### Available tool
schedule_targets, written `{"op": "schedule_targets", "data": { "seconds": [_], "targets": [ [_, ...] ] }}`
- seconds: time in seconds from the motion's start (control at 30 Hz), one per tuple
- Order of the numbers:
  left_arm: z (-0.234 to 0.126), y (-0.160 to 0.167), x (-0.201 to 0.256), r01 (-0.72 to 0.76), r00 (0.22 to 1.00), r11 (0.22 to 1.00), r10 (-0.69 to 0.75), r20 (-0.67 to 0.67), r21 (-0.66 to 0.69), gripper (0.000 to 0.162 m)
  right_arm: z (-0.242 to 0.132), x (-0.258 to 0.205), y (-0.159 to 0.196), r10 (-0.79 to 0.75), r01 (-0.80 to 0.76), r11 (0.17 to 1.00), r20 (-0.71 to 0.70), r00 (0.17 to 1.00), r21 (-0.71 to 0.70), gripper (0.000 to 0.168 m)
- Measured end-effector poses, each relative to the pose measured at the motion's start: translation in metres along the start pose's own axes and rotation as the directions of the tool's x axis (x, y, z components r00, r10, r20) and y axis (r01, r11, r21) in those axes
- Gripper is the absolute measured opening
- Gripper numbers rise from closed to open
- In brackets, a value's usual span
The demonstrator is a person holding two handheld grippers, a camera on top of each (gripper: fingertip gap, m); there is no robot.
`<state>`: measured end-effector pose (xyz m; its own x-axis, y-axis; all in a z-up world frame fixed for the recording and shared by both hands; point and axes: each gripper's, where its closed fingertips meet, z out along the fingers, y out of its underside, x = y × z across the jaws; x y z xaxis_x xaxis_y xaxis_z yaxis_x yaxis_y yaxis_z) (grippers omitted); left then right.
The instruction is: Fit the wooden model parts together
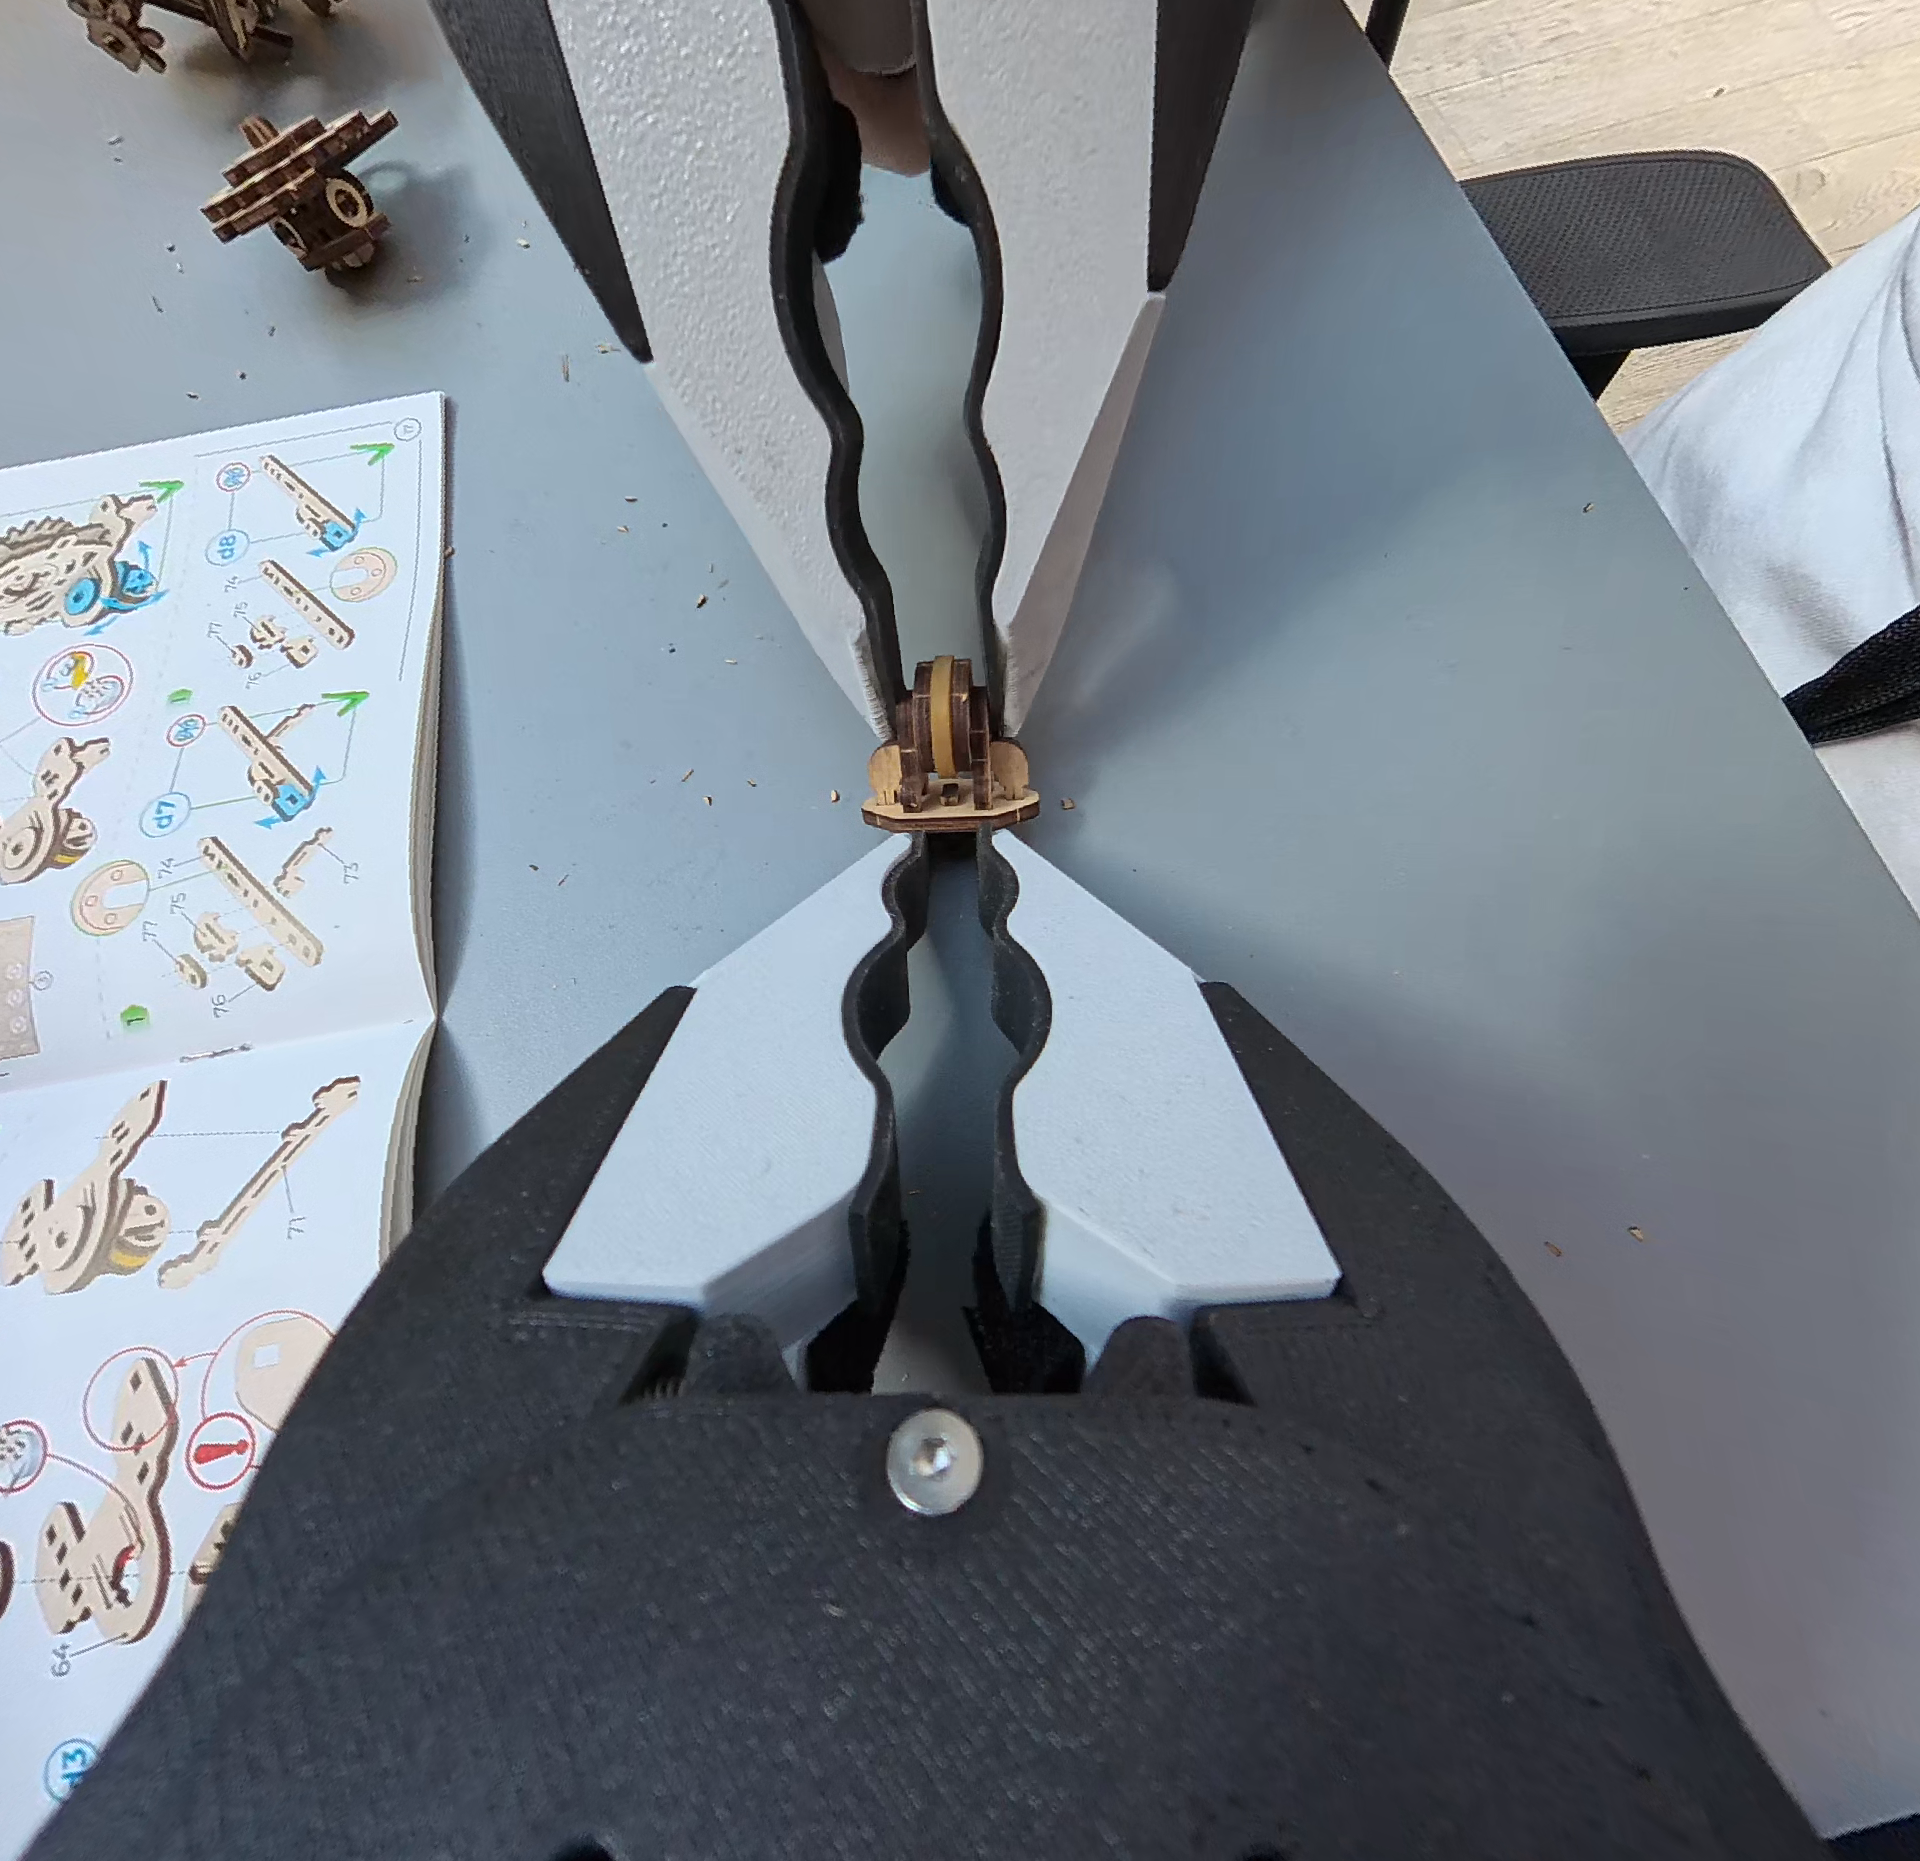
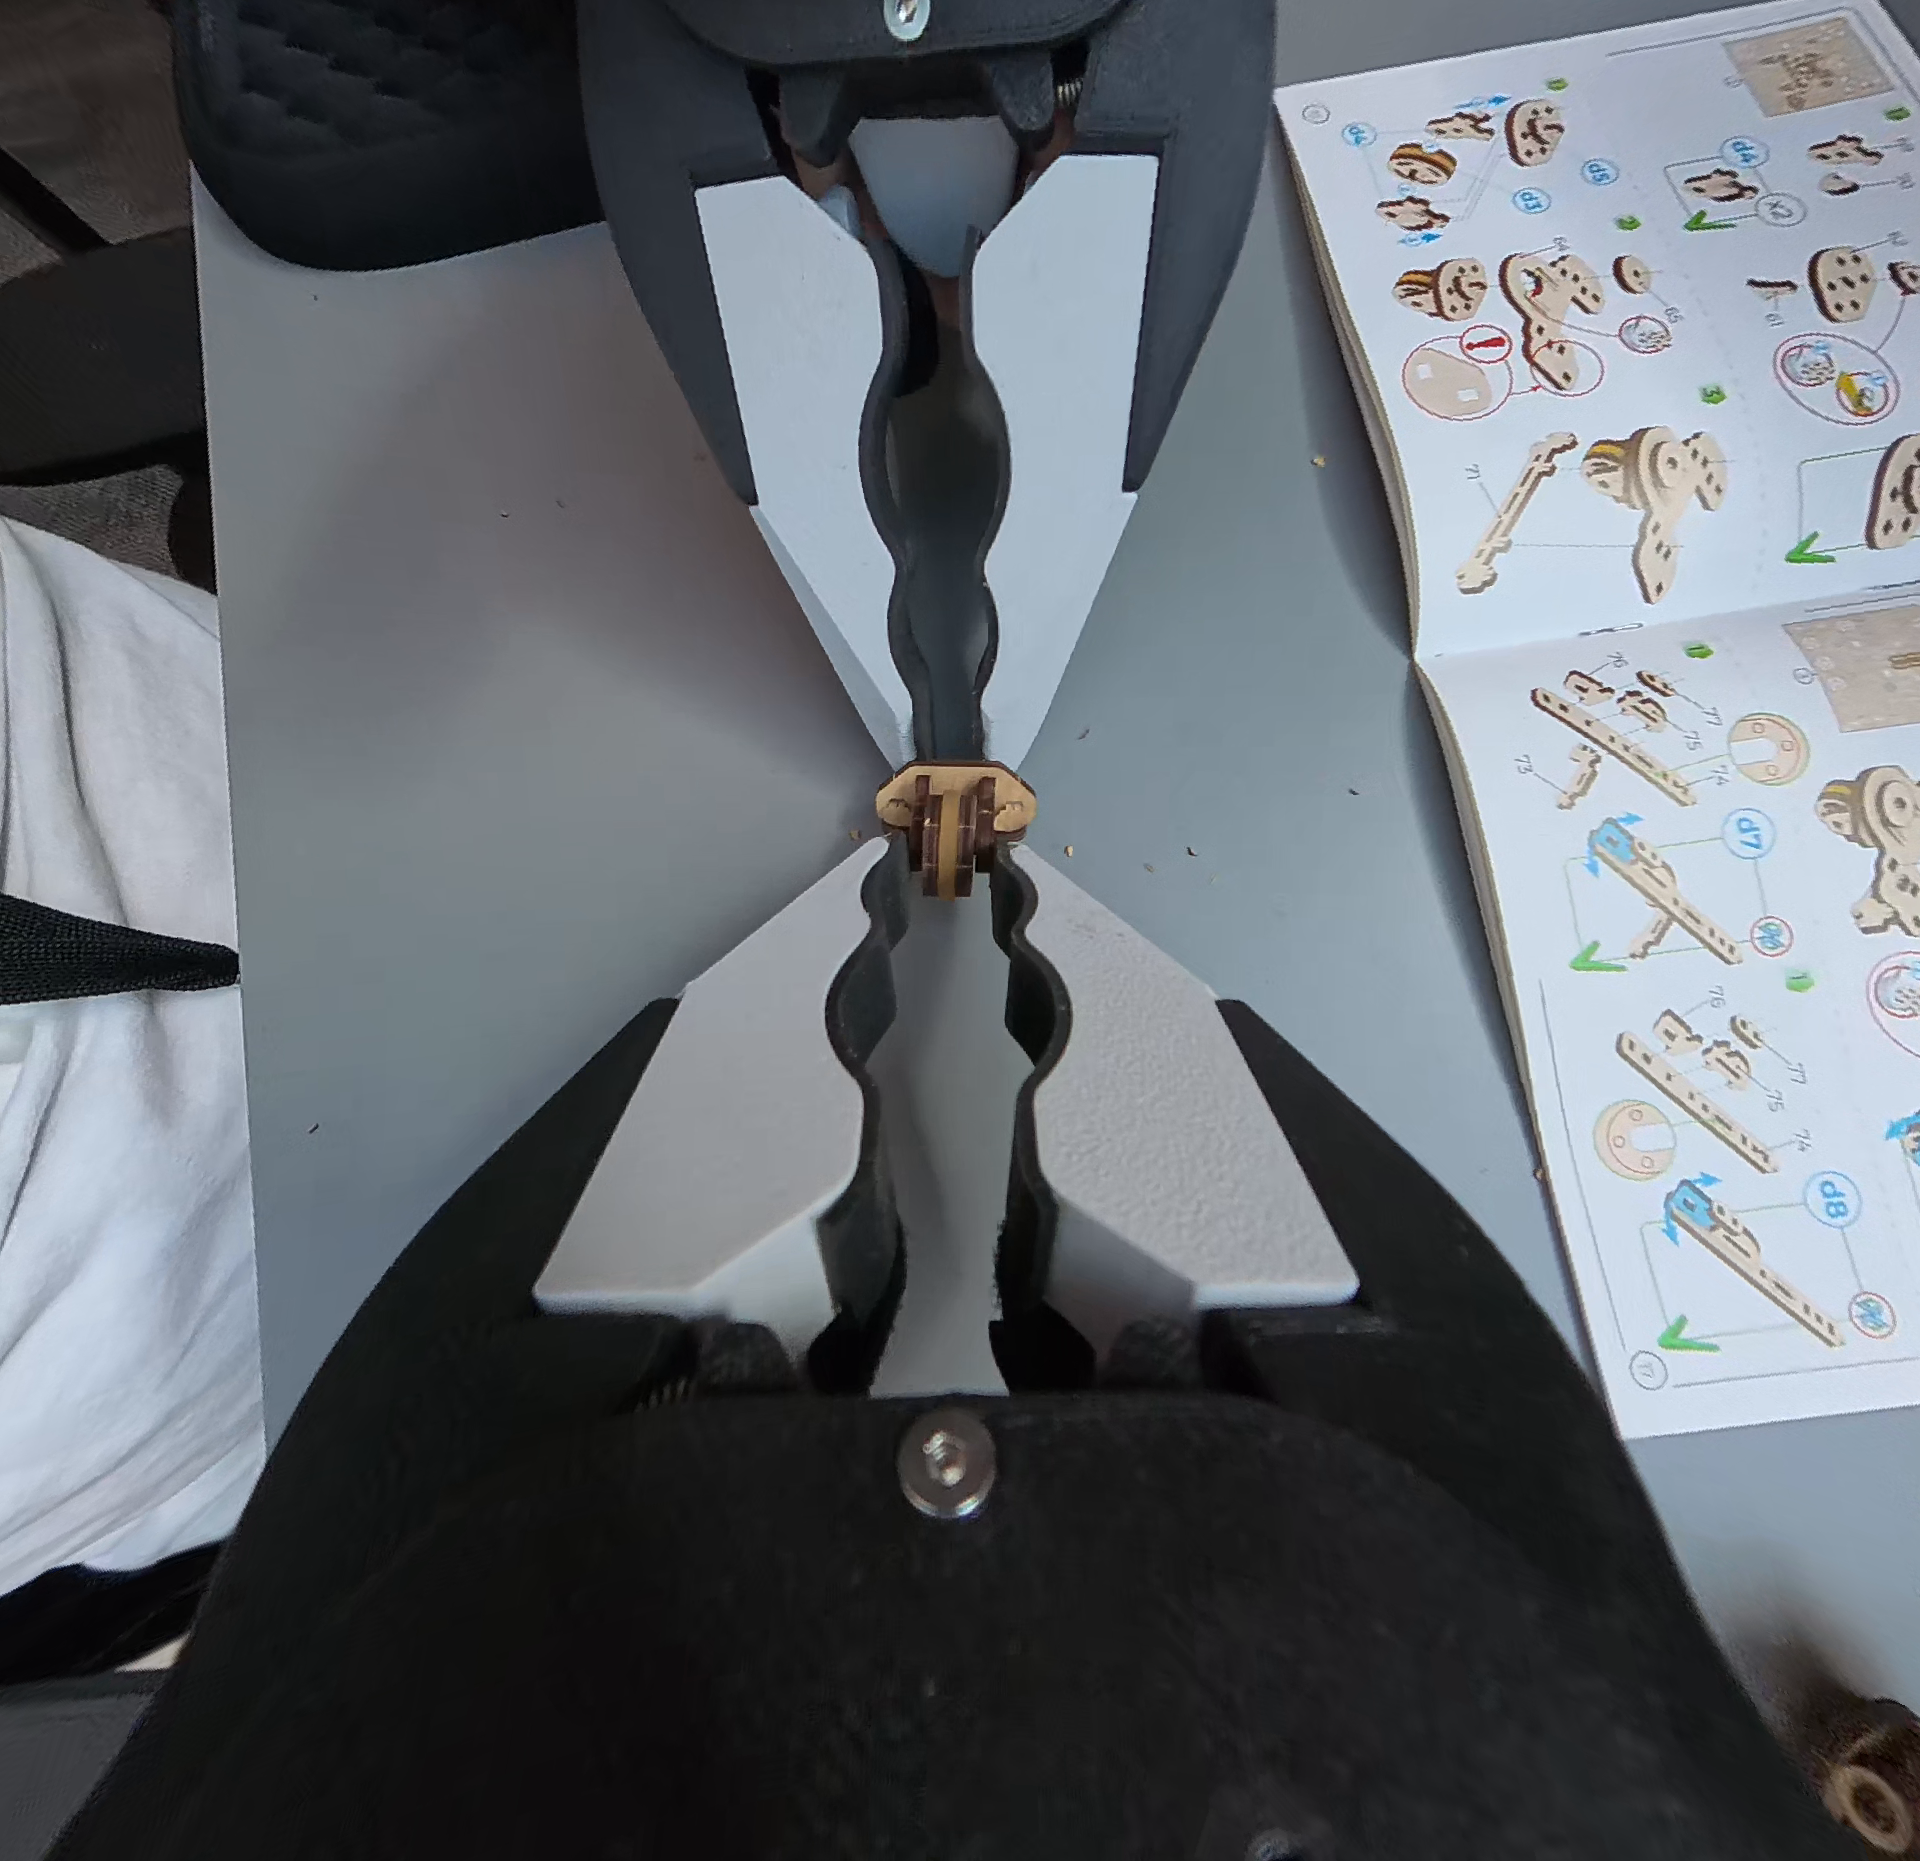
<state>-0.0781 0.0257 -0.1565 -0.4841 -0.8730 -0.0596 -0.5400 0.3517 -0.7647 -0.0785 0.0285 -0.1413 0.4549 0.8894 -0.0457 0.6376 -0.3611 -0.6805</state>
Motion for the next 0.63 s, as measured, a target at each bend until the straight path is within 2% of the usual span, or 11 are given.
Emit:
{"op": "schedule_targets", "data": {
  "seconds": [0.2,0.43,0.63],
  "targets": [
    [-0.0001,-0.0002,0.0004,0.0,1.0,1.0,0.0,-0.007,0.001,0.006,-0.0003,-0.0013,-0.0004,0.02,-0.013,0.997,-0.084,0.996,0.077,0.012],
    [-0.0001,0.0,-0.0001,-0.007,1.0,1.0,0.007,0.005,0.0,0.005,0.0002,0.0004,0.0,-0.018,0.019,0.999,0.013,1.0,-0.028,0.012],
    [-0.0002,0.0,0.0002,-0.008,1.0,1.0,0.008,0.001,0.001,0.005,0.0001,-0.0012,-0.0004,0.013,-0.014,1.0,-0.08,0.997,-0.005,0.012]
  ]
}}
